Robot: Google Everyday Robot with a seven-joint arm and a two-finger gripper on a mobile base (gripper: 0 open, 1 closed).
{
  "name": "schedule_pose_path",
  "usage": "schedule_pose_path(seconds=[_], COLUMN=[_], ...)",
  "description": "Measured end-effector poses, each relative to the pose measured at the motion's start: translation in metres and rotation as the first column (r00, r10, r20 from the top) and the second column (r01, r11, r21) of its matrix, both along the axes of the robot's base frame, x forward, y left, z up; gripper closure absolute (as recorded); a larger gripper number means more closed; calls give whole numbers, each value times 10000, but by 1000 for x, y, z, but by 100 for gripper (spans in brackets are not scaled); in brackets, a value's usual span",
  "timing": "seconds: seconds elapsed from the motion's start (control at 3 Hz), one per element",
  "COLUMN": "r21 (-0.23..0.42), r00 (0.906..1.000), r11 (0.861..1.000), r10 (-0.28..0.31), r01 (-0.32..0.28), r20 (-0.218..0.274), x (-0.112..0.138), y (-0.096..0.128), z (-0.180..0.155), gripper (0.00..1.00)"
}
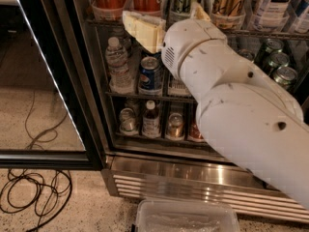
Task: Pick green can from top shelf of fridge
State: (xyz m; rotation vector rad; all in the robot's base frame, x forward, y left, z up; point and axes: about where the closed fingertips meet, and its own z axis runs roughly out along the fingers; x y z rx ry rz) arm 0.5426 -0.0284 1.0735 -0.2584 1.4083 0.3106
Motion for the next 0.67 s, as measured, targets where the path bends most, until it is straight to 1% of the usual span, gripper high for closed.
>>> schedule_pose_path(seconds=[0.33,0.67], r21=[-376,-923], r00=[9998,9978], r11=[9993,9943], r10=[-55,-489], r01=[63,529], r20=[205,447], x=[20,35], y=[3,-4], z=[-3,-1], gripper=[17,17])
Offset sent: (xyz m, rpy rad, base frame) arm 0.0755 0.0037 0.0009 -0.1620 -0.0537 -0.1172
